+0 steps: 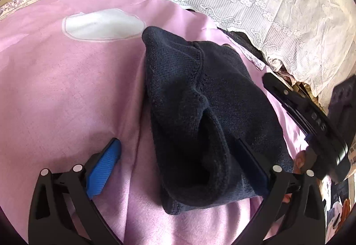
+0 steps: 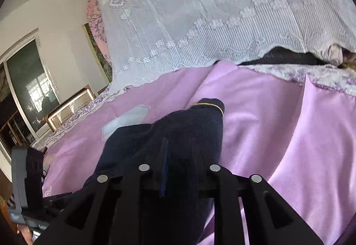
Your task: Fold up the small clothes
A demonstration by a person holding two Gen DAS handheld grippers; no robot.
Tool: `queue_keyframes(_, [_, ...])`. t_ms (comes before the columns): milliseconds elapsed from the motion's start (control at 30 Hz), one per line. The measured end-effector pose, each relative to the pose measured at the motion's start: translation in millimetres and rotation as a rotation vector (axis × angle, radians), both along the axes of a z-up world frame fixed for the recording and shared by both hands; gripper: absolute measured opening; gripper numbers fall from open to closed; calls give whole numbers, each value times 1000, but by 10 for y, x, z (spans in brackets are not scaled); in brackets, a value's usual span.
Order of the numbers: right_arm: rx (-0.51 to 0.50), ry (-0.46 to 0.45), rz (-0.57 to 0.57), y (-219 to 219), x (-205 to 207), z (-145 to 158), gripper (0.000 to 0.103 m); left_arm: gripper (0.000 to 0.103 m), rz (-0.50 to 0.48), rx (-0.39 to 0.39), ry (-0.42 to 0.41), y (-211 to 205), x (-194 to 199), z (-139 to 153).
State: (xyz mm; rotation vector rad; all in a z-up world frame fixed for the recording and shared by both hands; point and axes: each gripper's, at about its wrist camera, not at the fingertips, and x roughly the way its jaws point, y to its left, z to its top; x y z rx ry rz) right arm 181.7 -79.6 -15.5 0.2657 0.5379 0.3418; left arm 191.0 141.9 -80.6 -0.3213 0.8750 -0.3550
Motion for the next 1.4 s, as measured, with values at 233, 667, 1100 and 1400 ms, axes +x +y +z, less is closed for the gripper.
queue_keyframes(233, [-127,76,-25,88,-266,-159,47,99,94,15,17,162,45,-60])
queue_keyframes(667, [290,221,-29,-465,-476,-519,83,98,107,138,-88,-15,-147,77])
queue_keyframes(1100, [149,43,-23,-279,-1096,-221,84,98,162,264,-256,-170,-669,397])
queue_keyframes(1400, [192,75,-20,-342,-994,-246,86,98,145,337,-284,-282,-652,380])
